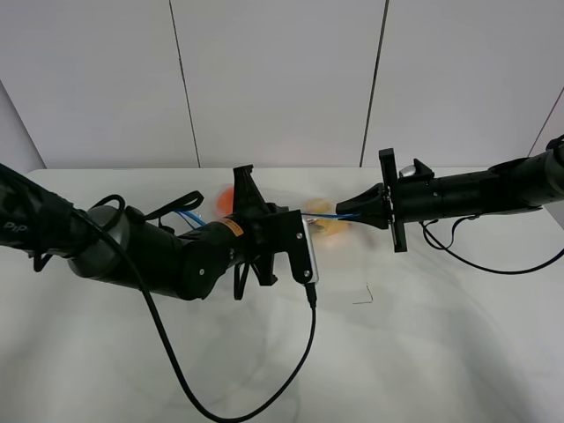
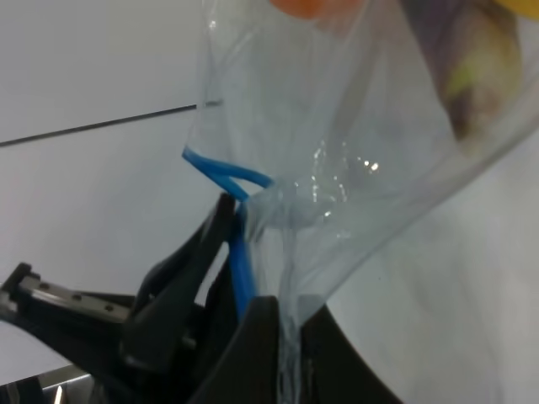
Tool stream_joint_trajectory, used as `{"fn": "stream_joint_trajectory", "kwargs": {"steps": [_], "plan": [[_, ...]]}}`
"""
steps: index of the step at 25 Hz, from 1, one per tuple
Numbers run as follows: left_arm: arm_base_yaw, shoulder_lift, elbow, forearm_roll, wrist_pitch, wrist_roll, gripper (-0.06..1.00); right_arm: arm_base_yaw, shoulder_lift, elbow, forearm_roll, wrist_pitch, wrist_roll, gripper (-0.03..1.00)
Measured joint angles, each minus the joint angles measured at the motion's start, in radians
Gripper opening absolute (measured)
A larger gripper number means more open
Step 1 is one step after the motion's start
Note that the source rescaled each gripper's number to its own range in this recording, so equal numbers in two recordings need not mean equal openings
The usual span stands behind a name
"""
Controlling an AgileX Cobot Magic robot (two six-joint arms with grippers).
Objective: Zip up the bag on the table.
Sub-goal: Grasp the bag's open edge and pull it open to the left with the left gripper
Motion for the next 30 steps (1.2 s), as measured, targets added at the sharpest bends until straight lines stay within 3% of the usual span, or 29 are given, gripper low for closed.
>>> {"fn": "stream_joint_trajectory", "kwargs": {"steps": [11, 30], "plan": [[0.147, -0.033, 0.118, 0.006, -0.037, -0.001, 0.0, 0.001, 0.0, 0.0, -0.01, 0.003, 0.0, 0.0], [0.395, -0.033, 0.125, 0.069, -0.037, -0.001, 0.0, 0.001, 0.0, 0.0, -0.011, 0.01, 0.001, 0.0]]}}
